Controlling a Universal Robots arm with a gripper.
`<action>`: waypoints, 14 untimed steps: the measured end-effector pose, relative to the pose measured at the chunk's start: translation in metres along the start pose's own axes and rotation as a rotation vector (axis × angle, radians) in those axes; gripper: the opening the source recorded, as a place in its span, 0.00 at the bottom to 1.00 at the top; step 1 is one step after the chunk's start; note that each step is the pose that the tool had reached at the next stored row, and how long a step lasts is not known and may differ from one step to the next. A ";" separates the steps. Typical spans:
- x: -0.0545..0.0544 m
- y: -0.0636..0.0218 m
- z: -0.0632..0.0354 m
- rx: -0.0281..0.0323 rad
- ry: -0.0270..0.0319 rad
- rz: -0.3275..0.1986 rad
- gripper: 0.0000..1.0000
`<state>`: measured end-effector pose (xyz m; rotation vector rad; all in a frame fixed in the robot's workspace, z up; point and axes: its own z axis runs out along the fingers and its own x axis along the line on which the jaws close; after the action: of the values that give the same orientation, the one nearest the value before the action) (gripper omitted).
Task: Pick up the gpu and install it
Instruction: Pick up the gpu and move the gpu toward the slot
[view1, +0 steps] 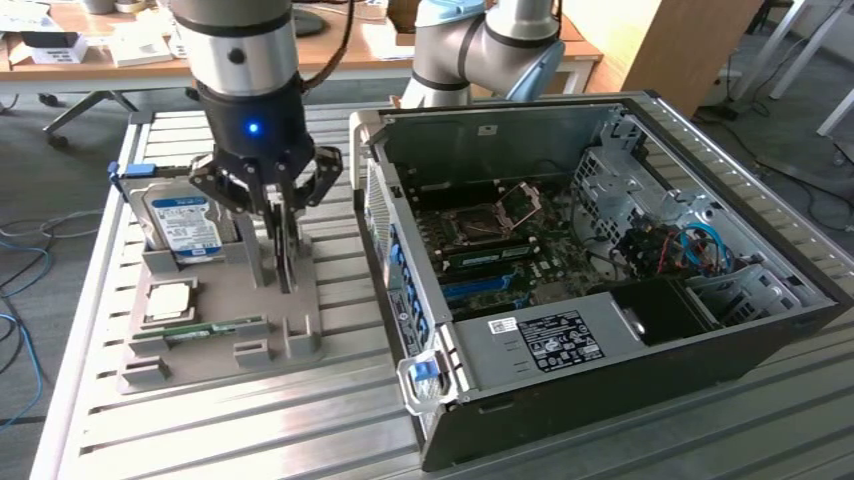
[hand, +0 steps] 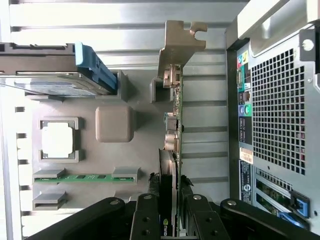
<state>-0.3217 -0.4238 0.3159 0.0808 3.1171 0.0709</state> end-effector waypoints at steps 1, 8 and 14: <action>0.000 0.0002 -0.0045 -0.0001 0.0000 0.000 0.26; -0.001 0.0017 -0.0366 -0.0001 0.0000 0.000 0.26; -0.001 0.0029 -0.0638 -0.0001 -0.0002 0.000 0.26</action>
<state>-0.3216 -0.4238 0.3798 0.0808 3.1169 0.0711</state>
